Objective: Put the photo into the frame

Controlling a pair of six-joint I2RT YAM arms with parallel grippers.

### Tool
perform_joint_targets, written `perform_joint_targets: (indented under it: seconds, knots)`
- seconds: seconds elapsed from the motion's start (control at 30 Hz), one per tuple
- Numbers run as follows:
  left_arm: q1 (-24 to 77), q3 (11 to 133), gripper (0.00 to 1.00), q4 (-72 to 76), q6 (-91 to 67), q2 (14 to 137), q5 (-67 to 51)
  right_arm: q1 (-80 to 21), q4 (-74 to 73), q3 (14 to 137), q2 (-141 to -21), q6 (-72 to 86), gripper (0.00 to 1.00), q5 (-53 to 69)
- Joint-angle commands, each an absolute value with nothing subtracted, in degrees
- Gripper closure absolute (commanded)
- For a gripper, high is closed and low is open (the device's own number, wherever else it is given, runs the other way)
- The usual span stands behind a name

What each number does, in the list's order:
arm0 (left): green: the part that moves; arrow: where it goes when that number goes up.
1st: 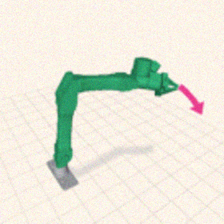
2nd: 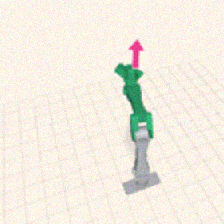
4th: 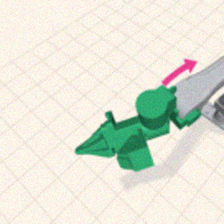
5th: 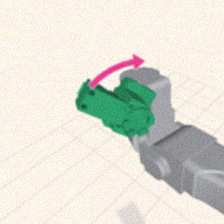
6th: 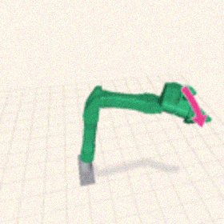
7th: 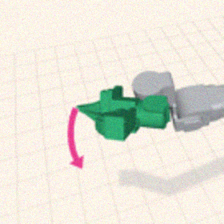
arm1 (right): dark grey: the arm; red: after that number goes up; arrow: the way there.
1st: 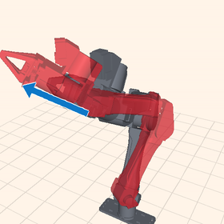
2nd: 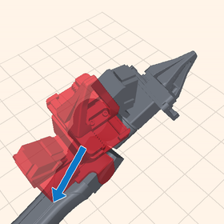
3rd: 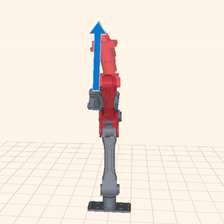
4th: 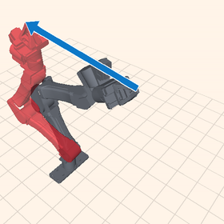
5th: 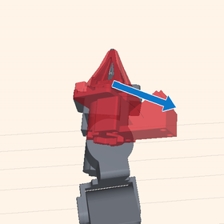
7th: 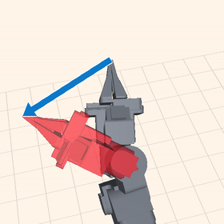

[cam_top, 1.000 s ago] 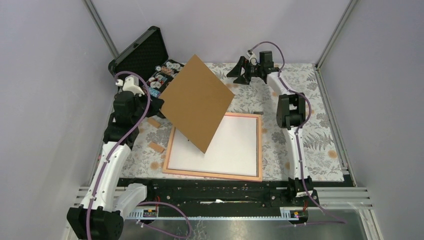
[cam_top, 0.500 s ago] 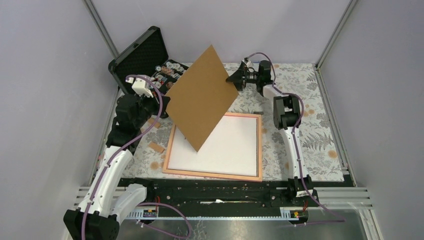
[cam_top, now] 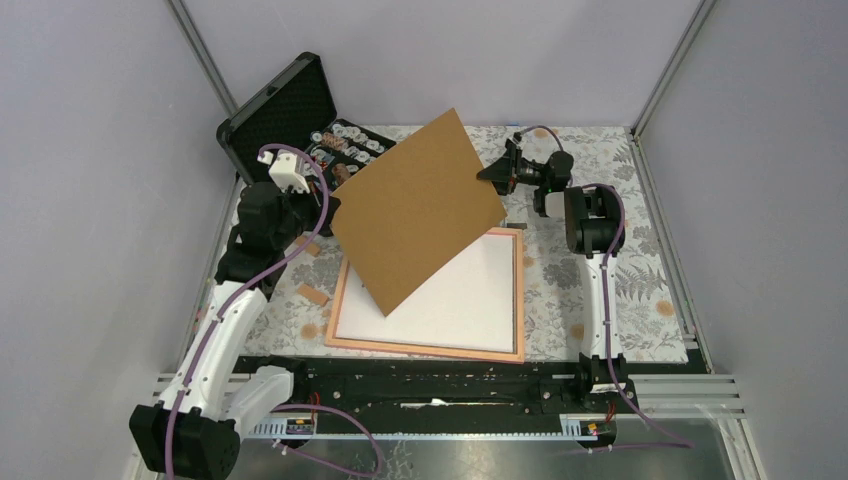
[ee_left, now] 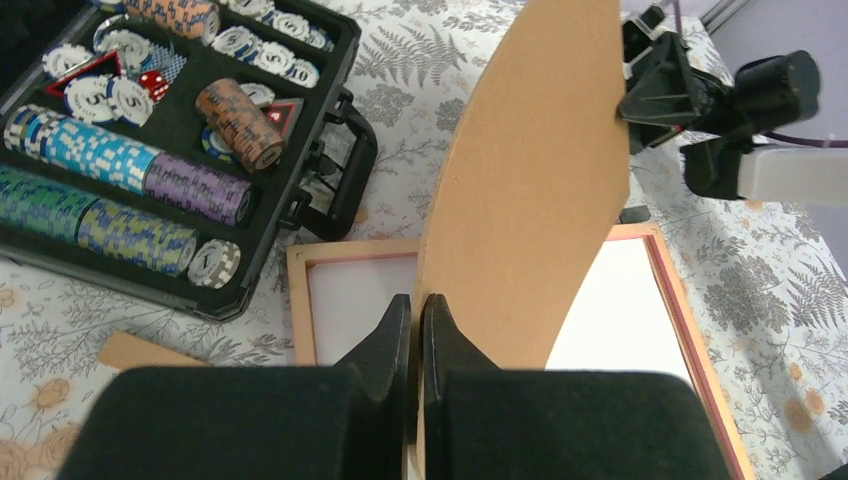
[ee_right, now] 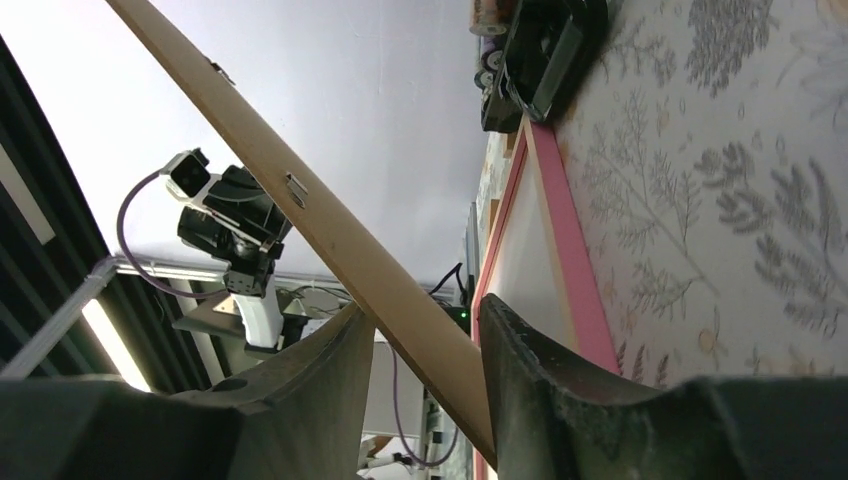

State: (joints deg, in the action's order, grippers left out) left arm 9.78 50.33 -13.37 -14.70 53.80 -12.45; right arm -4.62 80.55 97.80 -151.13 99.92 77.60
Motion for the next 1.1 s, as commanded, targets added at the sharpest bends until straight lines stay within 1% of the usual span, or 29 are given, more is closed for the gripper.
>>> perform_joint_targets:
  seconds: [0.0, 0.07, 0.17, 0.27, 0.3, 0.33, 0.37, 0.43, 0.5, 0.53, 0.57, 0.73, 0.8, 0.9, 0.97, 1.0, 1.03, 1.07]
  knots:
    - [9.1, 52.3, 1.0, -15.6, -13.0, 57.7, -4.4, -8.0, 94.8, 91.2, -135.8, 103.6, 0.53, 79.7]
    - [8.8, 52.7, 1.0, -15.4, -14.1, 58.4, -4.7, -8.0, 94.8, 87.2, -132.5, 103.1, 0.54, 79.1]
    - [7.8, 53.5, 1.0, -15.2, -16.0, 59.4, -5.1, -7.9, 94.7, 80.9, -127.7, 102.2, 0.63, 77.9]
    - [6.7, 54.4, 1.0, -15.5, -17.6, 60.4, -5.8, -7.8, 94.0, 74.7, -123.1, 100.5, 0.79, 76.8]
    - [6.4, 55.0, 0.93, -16.2, -18.3, 60.8, -5.0, -7.5, 93.9, 72.7, -121.8, 100.3, 0.86, 76.2]
    - [6.2, 55.6, 0.79, -17.2, -19.3, 61.2, -2.8, -7.0, 94.0, 70.7, -120.5, 100.2, 0.93, 75.3]
    - [6.0, 56.4, 0.62, -18.6, -20.3, 61.8, -0.7, -6.5, 93.9, 68.5, -118.7, 100.2, 0.99, 74.7]
    - [5.6, 57.7, 0.45, -20.9, -21.1, 62.5, 2.3, -5.3, 93.6, 63.9, -115.9, 99.7, 1.0, 73.6]
    - [5.5, 58.2, 0.26, -21.7, -21.7, 62.5, 4.0, -4.2, 92.6, 58.4, -112.9, 98.4, 1.0, 72.5]
    - [5.5, 58.4, 0.17, -22.0, -22.3, 62.4, 4.9, -3.7, 89.2, 56.3, -111.0, 96.5, 1.0, 71.9]
    - [5.5, 58.5, 0.13, -22.0, -22.7, 62.2, 5.1, -3.5, 85.4, 54.2, -109.0, 92.7, 1.0, 71.6]
    - [5.6, 58.9, 0.02, -22.0, -23.6, 60.6, 6.4, -3.1, 63.2, 47.6, -98.7, 76.6, 1.0, 68.0]
    - [5.6, 59.9, 0.01, -23.5, -23.4, 60.1, 8.0, -3.0, 53.9, 47.3, -94.6, 72.4, 1.0, 65.8]
    - [6.1, 61.1, 0.01, -24.8, -21.9, 59.0, 11.2, -2.8, 32.5, 49.0, -87.9, 62.0, 1.0, 61.2]
    - [6.3, 61.4, 0.01, -24.9, -21.6, 58.0, 11.1, -2.4, 21.7, 50.9, -84.4, 56.1, 1.0, 58.5]
    - [6.4, 61.6, 0.01, -24.8, -21.7, 57.6, 9.5, -1.9, 17.3, 51.9, -83.1, 54.7, 1.0, 56.6]
    - [6.5, 62.0, 0.03, -24.3, -21.2, 57.2, 6.0, -1.1, 16.0, 52.0, -81.9, 55.4, 1.0, 55.7]
    - [6.8, 62.0, 0.06, -23.4, -20.5, 57.0, 0.3, -0.5, 15.8, 52.0, -81.4, 57.1, 1.0, 55.4]
